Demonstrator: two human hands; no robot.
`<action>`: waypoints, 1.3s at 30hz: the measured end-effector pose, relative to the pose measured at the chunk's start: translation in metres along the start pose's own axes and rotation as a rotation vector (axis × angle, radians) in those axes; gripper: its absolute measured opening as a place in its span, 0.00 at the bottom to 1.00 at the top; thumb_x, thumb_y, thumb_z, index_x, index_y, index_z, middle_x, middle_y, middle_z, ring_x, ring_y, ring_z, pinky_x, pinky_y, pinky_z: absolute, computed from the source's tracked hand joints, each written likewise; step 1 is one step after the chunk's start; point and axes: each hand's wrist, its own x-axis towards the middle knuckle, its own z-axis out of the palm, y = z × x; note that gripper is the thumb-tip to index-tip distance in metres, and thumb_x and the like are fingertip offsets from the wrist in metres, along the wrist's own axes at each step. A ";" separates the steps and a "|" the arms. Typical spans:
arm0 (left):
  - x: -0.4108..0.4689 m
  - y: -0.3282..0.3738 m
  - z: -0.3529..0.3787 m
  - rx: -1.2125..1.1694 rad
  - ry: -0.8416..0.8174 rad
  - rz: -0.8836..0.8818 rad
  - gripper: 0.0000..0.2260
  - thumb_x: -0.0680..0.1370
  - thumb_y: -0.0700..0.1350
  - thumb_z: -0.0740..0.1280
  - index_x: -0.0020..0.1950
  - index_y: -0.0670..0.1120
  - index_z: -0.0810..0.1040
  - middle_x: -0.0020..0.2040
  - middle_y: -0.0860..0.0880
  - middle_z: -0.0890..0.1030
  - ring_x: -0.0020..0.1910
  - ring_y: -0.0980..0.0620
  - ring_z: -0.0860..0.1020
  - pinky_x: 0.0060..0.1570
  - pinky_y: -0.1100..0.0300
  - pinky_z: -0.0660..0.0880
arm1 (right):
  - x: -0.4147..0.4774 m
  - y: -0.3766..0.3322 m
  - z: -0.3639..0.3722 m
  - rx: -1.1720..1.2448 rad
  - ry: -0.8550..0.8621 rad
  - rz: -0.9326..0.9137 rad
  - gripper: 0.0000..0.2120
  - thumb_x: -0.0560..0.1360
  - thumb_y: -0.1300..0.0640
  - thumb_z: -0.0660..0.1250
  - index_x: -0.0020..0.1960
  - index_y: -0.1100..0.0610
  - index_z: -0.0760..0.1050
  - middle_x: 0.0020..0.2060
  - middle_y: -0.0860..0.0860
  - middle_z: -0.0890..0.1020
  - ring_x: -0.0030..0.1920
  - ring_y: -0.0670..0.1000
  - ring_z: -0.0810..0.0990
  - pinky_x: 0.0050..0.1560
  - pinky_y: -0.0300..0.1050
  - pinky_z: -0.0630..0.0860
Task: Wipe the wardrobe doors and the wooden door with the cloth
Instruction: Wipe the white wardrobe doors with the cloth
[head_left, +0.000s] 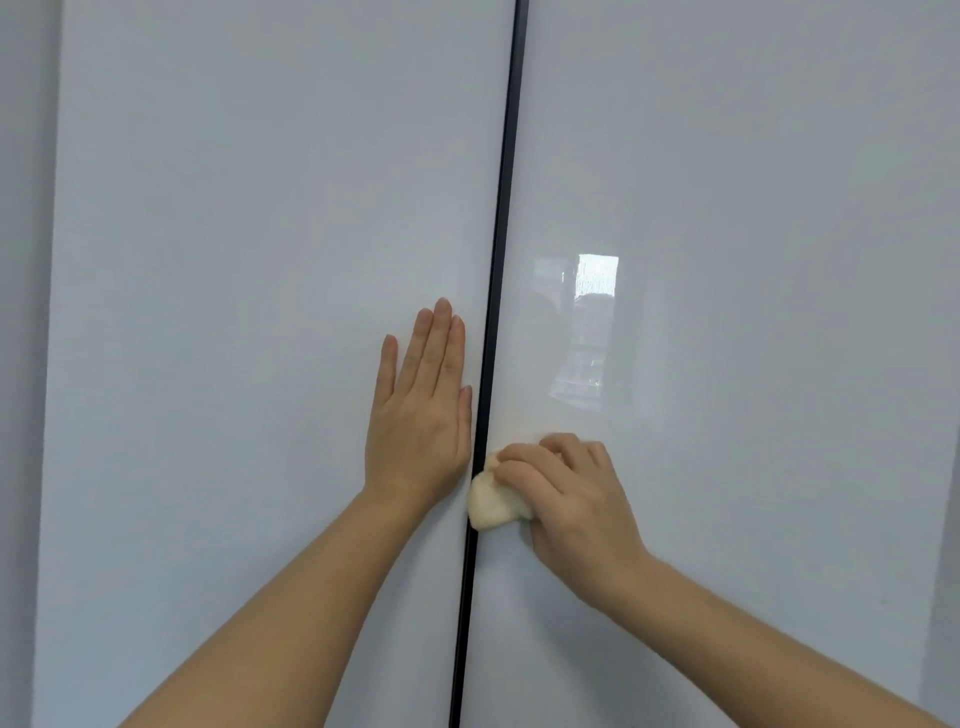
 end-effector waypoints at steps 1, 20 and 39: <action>0.001 0.000 0.000 -0.003 0.002 0.000 0.26 0.81 0.43 0.52 0.79 0.38 0.54 0.80 0.43 0.54 0.79 0.47 0.51 0.76 0.43 0.51 | 0.013 0.003 -0.004 0.004 0.005 0.008 0.20 0.63 0.71 0.66 0.51 0.53 0.75 0.51 0.46 0.81 0.46 0.54 0.74 0.39 0.51 0.68; -0.001 0.000 0.001 0.004 -0.010 0.001 0.25 0.81 0.43 0.50 0.78 0.38 0.55 0.80 0.43 0.55 0.79 0.46 0.53 0.74 0.42 0.55 | 0.308 0.107 -0.051 -0.019 0.236 0.506 0.16 0.70 0.65 0.59 0.54 0.53 0.75 0.55 0.47 0.76 0.55 0.52 0.71 0.48 0.45 0.67; 0.000 0.000 0.002 0.008 -0.008 0.006 0.25 0.81 0.43 0.50 0.77 0.37 0.58 0.79 0.43 0.56 0.79 0.46 0.54 0.74 0.42 0.56 | 0.336 0.121 -0.049 -0.071 0.329 0.506 0.17 0.74 0.67 0.55 0.57 0.55 0.75 0.56 0.50 0.76 0.55 0.54 0.71 0.52 0.45 0.71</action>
